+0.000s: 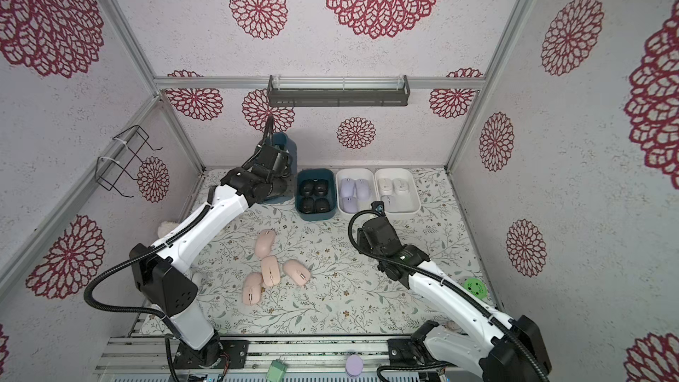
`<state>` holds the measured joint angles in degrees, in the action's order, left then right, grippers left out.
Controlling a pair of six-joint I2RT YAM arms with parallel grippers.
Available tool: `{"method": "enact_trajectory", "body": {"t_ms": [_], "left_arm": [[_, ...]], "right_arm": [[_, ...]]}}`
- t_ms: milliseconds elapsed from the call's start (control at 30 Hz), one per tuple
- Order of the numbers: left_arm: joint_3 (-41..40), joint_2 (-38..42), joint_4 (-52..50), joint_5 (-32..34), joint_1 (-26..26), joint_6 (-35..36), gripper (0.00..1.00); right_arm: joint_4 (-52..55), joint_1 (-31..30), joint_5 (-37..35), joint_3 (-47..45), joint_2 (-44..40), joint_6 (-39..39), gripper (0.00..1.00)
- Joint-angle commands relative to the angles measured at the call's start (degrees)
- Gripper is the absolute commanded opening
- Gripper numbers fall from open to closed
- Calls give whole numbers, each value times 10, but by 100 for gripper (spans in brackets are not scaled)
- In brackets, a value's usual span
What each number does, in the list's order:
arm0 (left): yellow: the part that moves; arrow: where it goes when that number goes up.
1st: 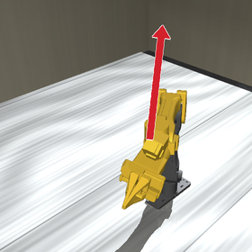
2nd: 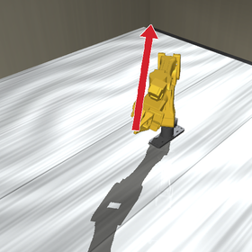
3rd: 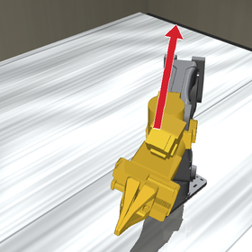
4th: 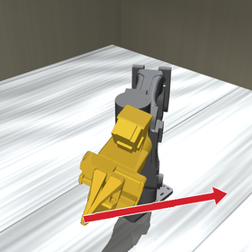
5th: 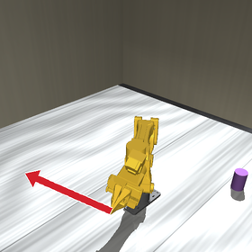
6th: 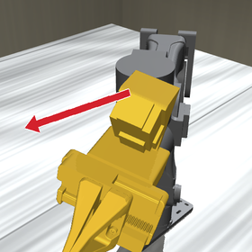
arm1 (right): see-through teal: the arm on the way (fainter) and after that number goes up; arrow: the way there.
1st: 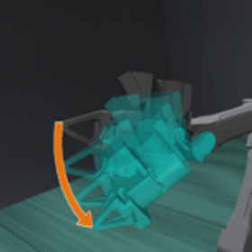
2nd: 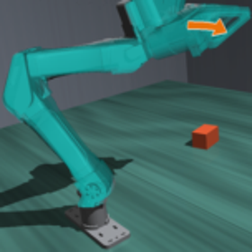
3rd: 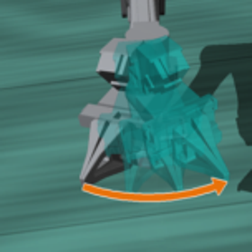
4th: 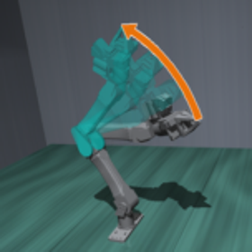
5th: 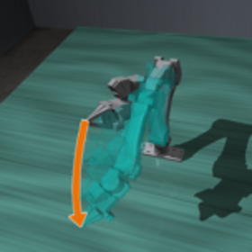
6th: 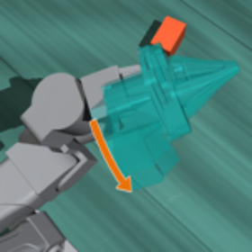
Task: Place the mice by color into the storage box
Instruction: Pick up the storage box at the center of the board, then place the storage box at the center of the board.
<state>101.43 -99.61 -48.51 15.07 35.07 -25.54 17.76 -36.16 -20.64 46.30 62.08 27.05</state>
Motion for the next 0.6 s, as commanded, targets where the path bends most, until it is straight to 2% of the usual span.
{"method": "enact_trajectory", "body": {"t_ms": [0,67,167,233,333,433,567], "left_arm": [[-17,19,-19,30,99,-71,0],[-22,13,-19,45,148,-95,0],[-6,-7,-50,83,212,-152,0],[-14,-16,-31,60,244,-179,0],[-10,-41,-34,37,269,-206,0],[-10,-73,-23,-7,287,-218,0],[20,-123,-55,-39,293,-232,0]], "right_arm": [[24,39,-50,14,-27,23,61],[29,62,-57,15,-42,26,66],[26,102,-19,19,-76,34,67],[33,120,-21,24,-96,33,67],[46,144,-36,19,-117,29,68],[51,160,-20,2,-134,34,68],[57,167,-15,-22,-150,41,68]]}}
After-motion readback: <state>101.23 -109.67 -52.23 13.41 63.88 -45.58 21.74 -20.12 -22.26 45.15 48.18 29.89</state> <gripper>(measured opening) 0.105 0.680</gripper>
